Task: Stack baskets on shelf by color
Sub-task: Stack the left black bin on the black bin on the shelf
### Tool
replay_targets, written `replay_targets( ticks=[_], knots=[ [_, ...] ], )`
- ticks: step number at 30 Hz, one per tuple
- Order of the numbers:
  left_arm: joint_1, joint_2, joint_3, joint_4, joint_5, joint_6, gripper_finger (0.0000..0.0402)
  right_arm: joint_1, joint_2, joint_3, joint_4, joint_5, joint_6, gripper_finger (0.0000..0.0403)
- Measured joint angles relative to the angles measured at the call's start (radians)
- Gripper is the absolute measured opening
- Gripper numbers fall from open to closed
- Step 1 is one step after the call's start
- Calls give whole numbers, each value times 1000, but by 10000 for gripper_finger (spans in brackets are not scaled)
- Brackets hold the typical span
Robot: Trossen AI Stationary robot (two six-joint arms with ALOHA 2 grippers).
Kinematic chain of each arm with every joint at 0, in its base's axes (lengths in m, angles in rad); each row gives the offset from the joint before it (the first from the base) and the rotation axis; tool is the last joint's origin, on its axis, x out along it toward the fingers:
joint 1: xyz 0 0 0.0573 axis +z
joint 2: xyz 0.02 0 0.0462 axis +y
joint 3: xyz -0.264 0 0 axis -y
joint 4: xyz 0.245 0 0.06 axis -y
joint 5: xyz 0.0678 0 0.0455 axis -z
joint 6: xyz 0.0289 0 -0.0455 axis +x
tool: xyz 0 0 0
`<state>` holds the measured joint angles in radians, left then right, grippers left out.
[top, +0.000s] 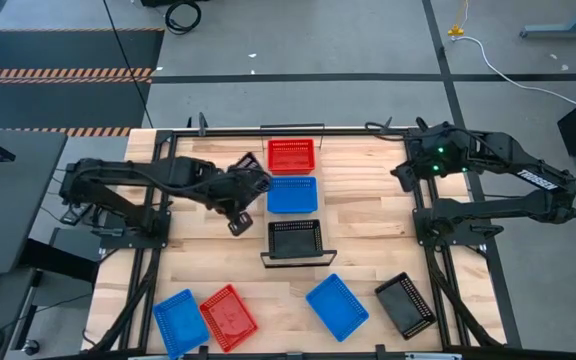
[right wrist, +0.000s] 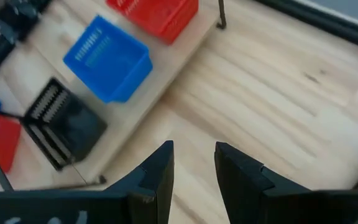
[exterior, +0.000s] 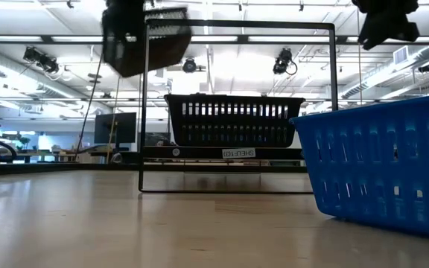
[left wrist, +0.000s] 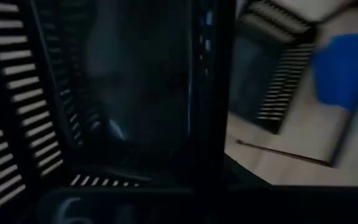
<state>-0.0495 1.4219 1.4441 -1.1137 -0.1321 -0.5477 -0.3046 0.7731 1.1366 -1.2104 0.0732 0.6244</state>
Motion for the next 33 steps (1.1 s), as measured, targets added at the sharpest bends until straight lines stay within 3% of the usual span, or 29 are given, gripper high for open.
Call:
replay_targets(
  ticks=[11, 23, 33],
  knots=[
    [31, 58, 20, 151, 353, 344, 1, 0, 40, 0, 75, 9, 113, 121],
    [51, 295, 154, 179, 402, 437, 3, 3, 122, 0, 82, -57, 141, 121],
    [71, 494, 362, -6, 487, 532, 5, 9, 145, 0, 100, -96, 144, 121]
  ],
)
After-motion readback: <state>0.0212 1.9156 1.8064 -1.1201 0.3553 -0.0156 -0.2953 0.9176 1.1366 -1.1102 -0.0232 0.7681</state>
